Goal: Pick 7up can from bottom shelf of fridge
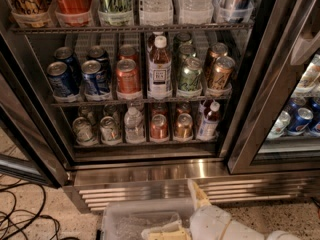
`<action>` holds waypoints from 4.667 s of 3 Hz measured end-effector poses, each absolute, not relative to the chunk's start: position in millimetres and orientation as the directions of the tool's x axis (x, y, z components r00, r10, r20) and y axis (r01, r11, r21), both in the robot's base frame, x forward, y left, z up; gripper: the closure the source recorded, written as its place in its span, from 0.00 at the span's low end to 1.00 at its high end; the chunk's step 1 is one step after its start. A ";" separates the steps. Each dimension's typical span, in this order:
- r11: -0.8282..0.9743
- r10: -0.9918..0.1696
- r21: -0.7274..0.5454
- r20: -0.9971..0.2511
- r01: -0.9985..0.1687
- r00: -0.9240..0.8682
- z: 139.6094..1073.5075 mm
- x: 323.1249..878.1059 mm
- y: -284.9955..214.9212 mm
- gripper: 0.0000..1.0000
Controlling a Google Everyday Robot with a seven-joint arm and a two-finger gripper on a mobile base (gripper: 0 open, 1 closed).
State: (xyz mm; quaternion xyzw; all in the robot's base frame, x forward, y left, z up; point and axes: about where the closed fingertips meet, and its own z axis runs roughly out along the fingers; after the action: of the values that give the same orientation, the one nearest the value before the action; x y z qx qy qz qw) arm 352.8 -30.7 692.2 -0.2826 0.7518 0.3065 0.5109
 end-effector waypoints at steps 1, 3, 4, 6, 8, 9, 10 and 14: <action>0.666 -0.133 0.059 -0.972 -0.744 -0.196 689.5 353.1 -5.5 0.00; 0.587 -0.261 -0.319 -0.945 -0.744 0.199 702.5 403.0 73.1 0.00; 0.615 -0.210 -0.288 -0.957 -0.734 0.200 674.1 418.6 124.6 0.00; 0.763 -0.137 -0.167 -0.986 -0.625 0.096 626.5 444.3 155.9 0.00; 0.920 -0.115 -0.079 -0.991 -0.383 -0.071 556.6 493.3 165.8 0.00; 0.968 -0.116 -0.089 -0.988 -0.234 -0.106 552.8 518.2 135.6 0.15; 0.979 -0.106 -0.085 -0.988 -0.185 -0.108 563.0 530.9 111.3 0.13; 0.764 -0.028 0.013 -0.998 -0.646 -0.054 582.3 489.7 140.6 0.15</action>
Offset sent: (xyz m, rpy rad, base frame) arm 0.1081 0.0647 -0.0580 -0.0355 -0.4502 -0.2214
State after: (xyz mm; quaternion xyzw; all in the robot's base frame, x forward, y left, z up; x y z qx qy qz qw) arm 489.7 140.6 582.3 -0.2458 0.6848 0.2404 0.6425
